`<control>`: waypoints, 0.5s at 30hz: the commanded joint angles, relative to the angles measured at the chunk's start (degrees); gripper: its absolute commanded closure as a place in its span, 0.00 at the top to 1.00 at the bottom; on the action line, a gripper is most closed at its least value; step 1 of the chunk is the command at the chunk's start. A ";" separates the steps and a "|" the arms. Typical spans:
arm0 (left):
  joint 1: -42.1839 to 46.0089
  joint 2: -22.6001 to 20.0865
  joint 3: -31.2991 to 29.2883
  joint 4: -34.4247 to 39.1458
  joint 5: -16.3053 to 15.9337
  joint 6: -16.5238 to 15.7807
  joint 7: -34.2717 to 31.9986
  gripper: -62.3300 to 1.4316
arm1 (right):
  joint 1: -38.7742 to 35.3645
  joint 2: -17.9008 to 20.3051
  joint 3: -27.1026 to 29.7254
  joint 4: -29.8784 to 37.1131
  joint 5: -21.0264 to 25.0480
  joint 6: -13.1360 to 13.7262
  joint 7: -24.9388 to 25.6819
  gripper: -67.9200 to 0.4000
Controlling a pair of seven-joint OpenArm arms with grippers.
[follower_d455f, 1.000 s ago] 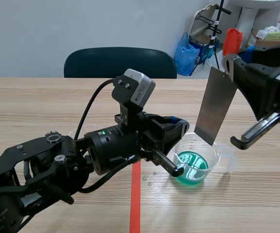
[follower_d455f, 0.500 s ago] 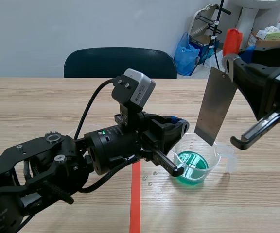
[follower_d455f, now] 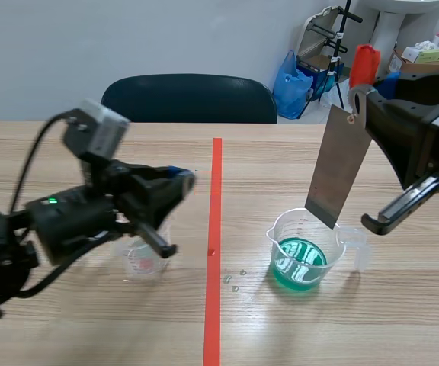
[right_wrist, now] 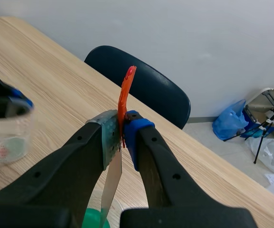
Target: Do the redox reaction experiment
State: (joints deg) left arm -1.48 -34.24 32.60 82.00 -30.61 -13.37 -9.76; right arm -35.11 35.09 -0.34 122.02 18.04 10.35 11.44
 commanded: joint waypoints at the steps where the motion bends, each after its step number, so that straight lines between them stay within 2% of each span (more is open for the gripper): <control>1: 4.15 -2.43 -3.10 2.60 0.48 -0.35 -2.32 0.07 | 0.52 0.59 0.44 1.05 0.57 -0.22 0.90 0.03; 5: 15.96 -7.61 -14.97 4.39 1.29 -3.30 -6.73 0.07 | 0.52 0.59 0.44 1.05 0.57 -0.22 0.90 0.03; 9: 30.29 -8.94 -27.93 4.68 2.12 -5.95 -14.14 0.07 | 0.52 0.59 0.44 1.05 0.57 -0.22 0.90 0.02; 15: 51.54 -4.48 -44.30 4.66 11.80 -6.10 -29.16 0.07 | 0.55 0.59 0.44 1.05 0.55 -0.22 0.87 0.03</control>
State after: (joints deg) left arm 49.45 -40.62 -12.82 86.17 -19.16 -19.35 -37.54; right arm -35.11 35.09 -0.34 122.02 18.02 10.37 11.44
